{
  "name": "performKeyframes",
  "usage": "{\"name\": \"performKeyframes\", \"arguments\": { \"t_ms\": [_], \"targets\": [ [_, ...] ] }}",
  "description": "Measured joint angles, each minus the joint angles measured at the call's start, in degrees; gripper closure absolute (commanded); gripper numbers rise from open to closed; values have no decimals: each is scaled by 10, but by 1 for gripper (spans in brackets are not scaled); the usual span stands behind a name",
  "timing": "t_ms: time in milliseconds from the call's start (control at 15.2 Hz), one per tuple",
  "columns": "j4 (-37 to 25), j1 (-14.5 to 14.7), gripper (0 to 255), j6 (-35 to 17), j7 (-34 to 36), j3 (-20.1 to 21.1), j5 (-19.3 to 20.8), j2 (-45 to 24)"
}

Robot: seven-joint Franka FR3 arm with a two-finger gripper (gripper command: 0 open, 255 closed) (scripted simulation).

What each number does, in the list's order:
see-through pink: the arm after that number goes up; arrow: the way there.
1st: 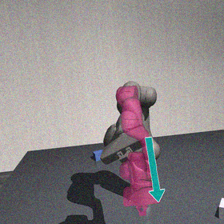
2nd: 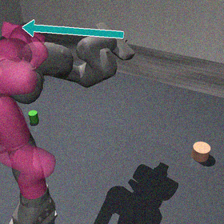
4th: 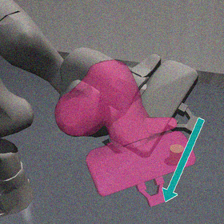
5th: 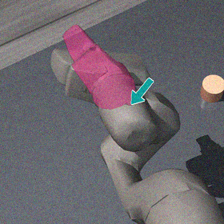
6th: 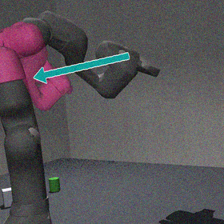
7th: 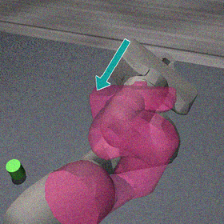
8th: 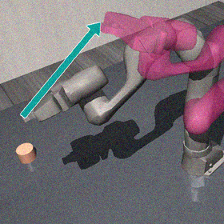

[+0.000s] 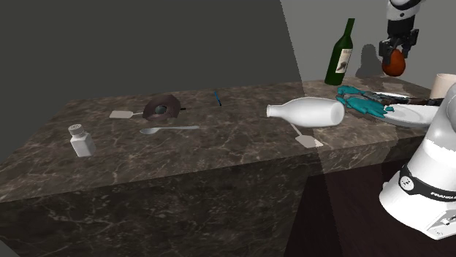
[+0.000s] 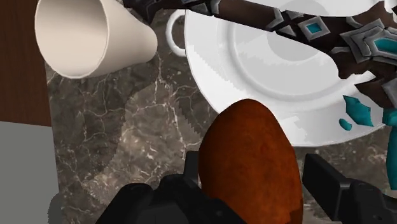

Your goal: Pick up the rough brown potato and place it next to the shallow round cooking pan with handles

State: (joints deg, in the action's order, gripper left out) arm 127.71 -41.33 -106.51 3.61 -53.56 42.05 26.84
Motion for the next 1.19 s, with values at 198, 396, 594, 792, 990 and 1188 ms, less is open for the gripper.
{"name": "performKeyframes", "arguments": {
  "t_ms": [198,396,594,792,990,1188],
  "targets": [
    [-44,24,255,-31,-53,-69,-17,-47],
    [-91,66,255,-63,-115,-157,-55,-105],
    [-139,219,255,-97,-194,-362,-128,-181],
    [-197,373,255,-84,-192,-519,-82,-130],
    [-201,405,255,-88,-174,-548,-48,-101],
    [-191,415,255,-100,-162,-560,-31,-90]
  ]
}}
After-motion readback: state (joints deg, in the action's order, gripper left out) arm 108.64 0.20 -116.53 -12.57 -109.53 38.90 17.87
